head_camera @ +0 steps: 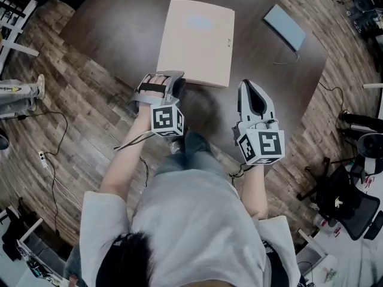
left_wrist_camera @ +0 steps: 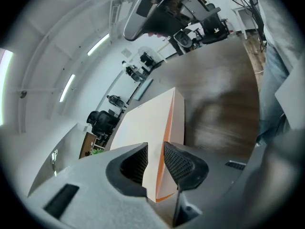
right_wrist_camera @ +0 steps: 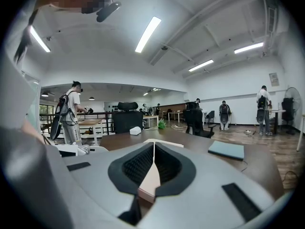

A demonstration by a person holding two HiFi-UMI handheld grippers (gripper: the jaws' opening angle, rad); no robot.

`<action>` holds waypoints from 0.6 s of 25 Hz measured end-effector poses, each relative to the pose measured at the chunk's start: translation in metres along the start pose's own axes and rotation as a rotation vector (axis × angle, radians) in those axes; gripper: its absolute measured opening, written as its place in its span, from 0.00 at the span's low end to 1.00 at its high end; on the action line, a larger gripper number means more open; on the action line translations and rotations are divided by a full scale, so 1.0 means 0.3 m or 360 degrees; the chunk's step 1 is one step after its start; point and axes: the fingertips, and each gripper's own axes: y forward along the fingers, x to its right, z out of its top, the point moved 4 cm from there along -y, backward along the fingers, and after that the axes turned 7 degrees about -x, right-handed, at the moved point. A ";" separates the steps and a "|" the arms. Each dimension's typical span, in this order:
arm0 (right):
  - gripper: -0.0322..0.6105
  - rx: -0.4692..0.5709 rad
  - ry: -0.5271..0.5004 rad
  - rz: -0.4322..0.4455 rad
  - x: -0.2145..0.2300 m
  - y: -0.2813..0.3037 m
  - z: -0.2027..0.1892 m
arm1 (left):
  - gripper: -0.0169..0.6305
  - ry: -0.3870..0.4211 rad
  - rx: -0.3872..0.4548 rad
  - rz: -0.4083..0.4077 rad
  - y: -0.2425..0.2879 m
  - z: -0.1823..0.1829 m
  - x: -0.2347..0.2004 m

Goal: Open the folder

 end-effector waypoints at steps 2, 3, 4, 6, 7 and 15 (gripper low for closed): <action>0.07 0.0000 0.0008 -0.0007 0.009 -0.003 -0.005 | 0.15 0.0016 -0.0022 0.0005 0.010 0.003 0.004; 0.07 -0.0001 0.0010 -0.0009 0.014 -0.003 -0.007 | 0.15 0.0022 -0.0034 0.0012 0.014 0.005 0.004; 0.07 -0.0001 0.0010 -0.0011 0.019 -0.002 -0.007 | 0.15 0.0028 -0.0046 0.0022 0.019 0.007 0.002; 0.07 -0.0002 0.0011 -0.0014 0.025 0.000 -0.008 | 0.15 0.0041 -0.0065 0.0040 0.027 0.010 -0.002; 0.07 -0.0002 0.0012 -0.0016 0.026 0.001 -0.008 | 0.15 0.0049 -0.0071 0.0045 0.029 0.011 -0.003; 0.07 0.0003 0.0019 -0.0021 0.029 0.000 -0.001 | 0.16 0.0143 -0.0122 0.0123 0.031 0.032 -0.003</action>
